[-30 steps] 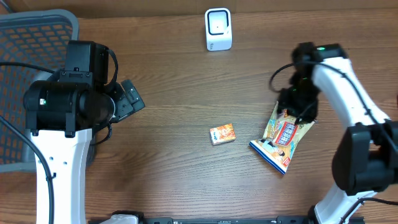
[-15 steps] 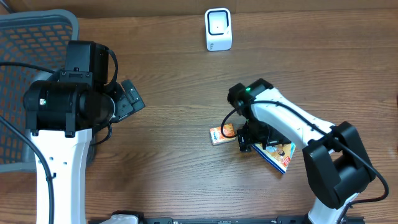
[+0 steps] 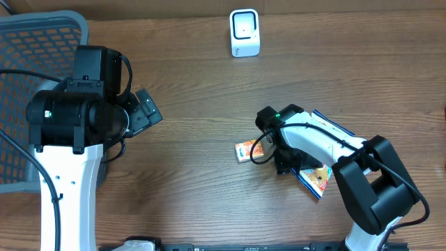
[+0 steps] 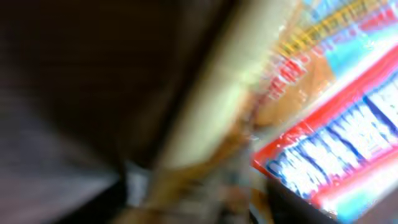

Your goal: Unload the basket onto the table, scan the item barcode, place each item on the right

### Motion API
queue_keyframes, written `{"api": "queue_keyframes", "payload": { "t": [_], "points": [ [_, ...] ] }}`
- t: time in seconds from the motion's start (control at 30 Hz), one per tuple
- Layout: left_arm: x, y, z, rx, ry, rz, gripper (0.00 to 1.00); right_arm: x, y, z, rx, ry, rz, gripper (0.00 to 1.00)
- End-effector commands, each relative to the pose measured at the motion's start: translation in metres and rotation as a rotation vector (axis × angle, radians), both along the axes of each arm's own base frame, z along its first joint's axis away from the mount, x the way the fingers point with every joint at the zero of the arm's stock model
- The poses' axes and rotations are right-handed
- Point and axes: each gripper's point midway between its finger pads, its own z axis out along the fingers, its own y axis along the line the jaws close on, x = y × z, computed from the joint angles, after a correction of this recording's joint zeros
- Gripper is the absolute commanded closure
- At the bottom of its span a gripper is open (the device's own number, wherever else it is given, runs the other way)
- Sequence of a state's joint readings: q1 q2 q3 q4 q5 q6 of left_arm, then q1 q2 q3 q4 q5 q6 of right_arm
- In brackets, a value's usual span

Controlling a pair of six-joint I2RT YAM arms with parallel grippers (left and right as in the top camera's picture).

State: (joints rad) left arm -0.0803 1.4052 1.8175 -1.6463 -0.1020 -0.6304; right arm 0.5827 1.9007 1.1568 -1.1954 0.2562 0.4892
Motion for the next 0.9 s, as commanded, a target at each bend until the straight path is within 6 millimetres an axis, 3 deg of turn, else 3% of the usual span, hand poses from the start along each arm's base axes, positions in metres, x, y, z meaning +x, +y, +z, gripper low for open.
{"api": "queue_keyframes", "payload": {
  "t": [0.0,0.07,0.23,0.43,0.63,0.77,0.87],
  "points": [
    [0.000,0.004,-0.001,0.005,0.001,0.029,0.01,0.008,0.002,-0.001,0.006,-0.052,-0.021,0.72],
    [0.000,0.004,-0.001,0.005,0.001,0.029,0.00,0.012,0.004,0.002,0.012,-0.065,-0.033,0.96],
    [0.000,0.004,-0.001,0.005,0.001,0.029,0.00,0.030,0.017,0.020,0.042,-0.105,-0.034,0.96],
    [0.000,0.004,-0.001,0.005,0.001,0.029,0.00,0.070,0.049,0.075,0.154,-0.204,-0.027,0.96],
    [0.000,0.004,-0.001,0.005,0.001,0.028,0.01,0.096,0.128,0.143,0.574,-0.221,0.136,0.96],
    [0.000,0.004,-0.001,0.005,0.001,0.029,0.00,0.088,0.188,0.183,0.935,-0.171,0.271,0.96],
    [0.000,0.004,-0.001,0.005,0.001,0.029,0.01,0.073,0.220,0.207,1.178,-0.106,0.344,0.96]
  ]
}}
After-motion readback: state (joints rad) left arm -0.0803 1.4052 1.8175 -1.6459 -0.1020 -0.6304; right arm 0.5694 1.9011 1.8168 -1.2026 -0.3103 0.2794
